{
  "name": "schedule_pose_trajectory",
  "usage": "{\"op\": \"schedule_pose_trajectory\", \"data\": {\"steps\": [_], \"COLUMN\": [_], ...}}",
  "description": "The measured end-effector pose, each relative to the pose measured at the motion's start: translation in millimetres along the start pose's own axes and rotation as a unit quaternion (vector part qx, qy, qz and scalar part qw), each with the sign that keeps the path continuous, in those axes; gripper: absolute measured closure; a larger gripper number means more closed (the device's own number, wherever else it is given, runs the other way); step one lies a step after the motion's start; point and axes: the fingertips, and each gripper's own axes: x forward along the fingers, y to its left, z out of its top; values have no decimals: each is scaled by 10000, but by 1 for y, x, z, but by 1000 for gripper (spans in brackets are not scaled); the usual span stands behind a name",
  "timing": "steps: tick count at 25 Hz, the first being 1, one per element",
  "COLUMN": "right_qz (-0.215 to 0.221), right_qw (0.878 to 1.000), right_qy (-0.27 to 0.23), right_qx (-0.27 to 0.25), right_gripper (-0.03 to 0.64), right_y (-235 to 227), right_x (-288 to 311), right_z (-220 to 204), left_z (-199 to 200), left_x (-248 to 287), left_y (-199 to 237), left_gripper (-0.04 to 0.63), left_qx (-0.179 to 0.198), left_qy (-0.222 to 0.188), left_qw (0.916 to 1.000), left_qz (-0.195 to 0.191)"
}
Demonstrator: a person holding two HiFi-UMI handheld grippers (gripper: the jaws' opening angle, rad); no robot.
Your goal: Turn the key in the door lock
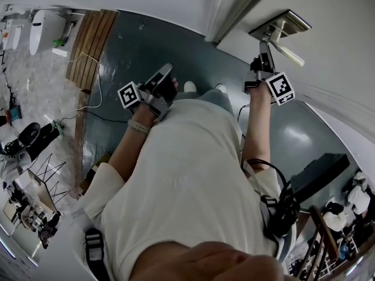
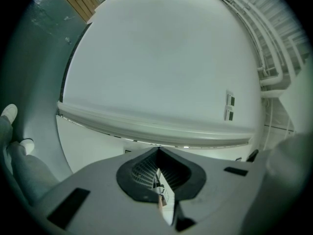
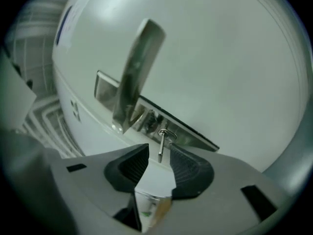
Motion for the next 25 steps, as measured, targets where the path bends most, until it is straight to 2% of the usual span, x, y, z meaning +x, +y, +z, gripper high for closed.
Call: {"op": "schedule_pose_trajectory", "data": {"steps": [1, 2, 3, 4, 5, 7, 9, 11, 12, 13, 14, 16, 18, 23, 25], "right_qz": [-150, -365, -620, -874, -1088, -1371, -1575, -1742, -1809, -1872, -1932, -2049, -2127, -2105, -2150], "right_qw": [9971, 9862, 9642, 9301, 8869, 7911, 6983, 6118, 5737, 5418, 5180, 4900, 4715, 4419, 4360], "right_qy": [147, 295, 437, 569, 690, 914, 1111, 1223, 1273, 1343, 1432, 1583, 1599, 1476, 1459], "right_qx": [-729, -1586, -2543, -3522, -4437, -5890, -6894, -7619, -7887, -8083, -8209, -8324, -8408, -8595, -8616], "right_gripper": [500, 499, 499, 499, 497, 499, 497, 499, 499, 499, 499, 499, 499, 499, 498], "right_y": [1, 1, 1, 2, 3, 9, 11, 9, 8, 6, 2, -6, -9, -9, -8], "right_x": [-2, -5, -8, -11, -14, -16, -17, -15, -13, -10, -8, -3, 2, 14, 15], "right_z": [-2, -3, -5, -6, -7, -13, -18, -21, -22, -23, -24, -23, -17, -11, -10], "left_z": [0, 1, 2, 2, 3, 4, 4, 4, 5, 5, 6, 7, 8, 8, 7], "left_x": [0, 0, 0, 0, 1, 1, 2, 4, 4, 3, 2, 1, 0, -2, -2], "left_y": [1, 2, 3, 3, 3, 2, 2, 3, 3, 4, 4, 4, 3, 4, 4], "left_gripper": [588, 588, 588, 588, 588, 588, 588, 588, 588, 588, 588, 588, 588, 588, 588], "left_qx": [-18, -36, -51, -63, -72, -92, -125, -157, -166, -174, -186, -231, -263, -277, -269], "left_qy": [-5, -10, -14, -19, -25, -38, -53, -70, -77, -84, -93, -121, -142, -175, -176], "left_qw": [10000, 10000, 10000, 10000, 10000, 9999, 9999, 9998, 9998, 9998, 9997, 9996, 9995, 9994, 9994], "left_qz": [-4, -10, -17, -26, -34, -48, -58, -73, -81, -88, -94, -107, -114, -117, -116]}}
